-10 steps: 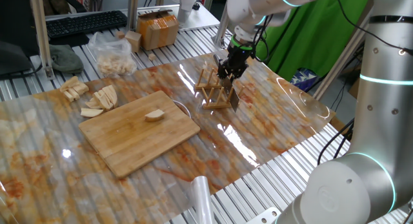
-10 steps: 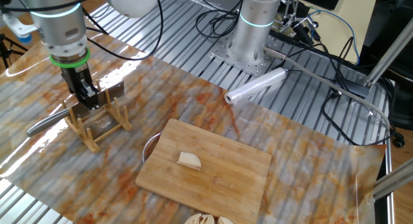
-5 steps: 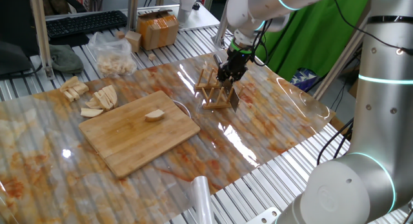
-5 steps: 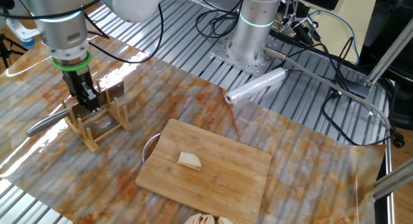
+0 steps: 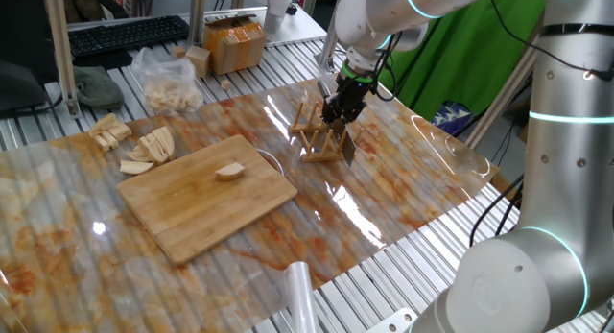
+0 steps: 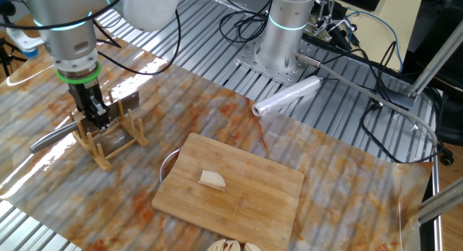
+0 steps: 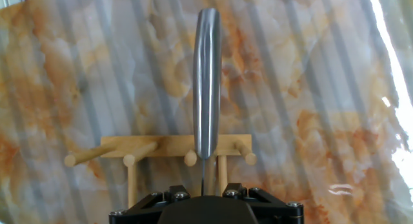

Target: Slice the lotus root

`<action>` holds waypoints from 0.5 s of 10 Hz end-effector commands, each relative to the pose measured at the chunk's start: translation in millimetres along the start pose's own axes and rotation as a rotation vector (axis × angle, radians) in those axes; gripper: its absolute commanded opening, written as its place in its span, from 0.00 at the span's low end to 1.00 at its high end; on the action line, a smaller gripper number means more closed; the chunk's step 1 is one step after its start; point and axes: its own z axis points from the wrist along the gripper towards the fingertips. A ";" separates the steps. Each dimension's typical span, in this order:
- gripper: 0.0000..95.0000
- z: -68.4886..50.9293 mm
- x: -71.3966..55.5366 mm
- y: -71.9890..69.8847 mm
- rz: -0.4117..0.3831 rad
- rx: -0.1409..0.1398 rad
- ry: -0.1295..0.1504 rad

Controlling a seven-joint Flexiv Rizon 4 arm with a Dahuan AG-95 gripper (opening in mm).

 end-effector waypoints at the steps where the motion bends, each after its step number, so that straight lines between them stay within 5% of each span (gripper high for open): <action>1: 0.40 0.6 1.7 -0.2 0.003 0.001 0.001; 5: 0.40 5.5 3.6 -1.2 0.004 -0.002 0.001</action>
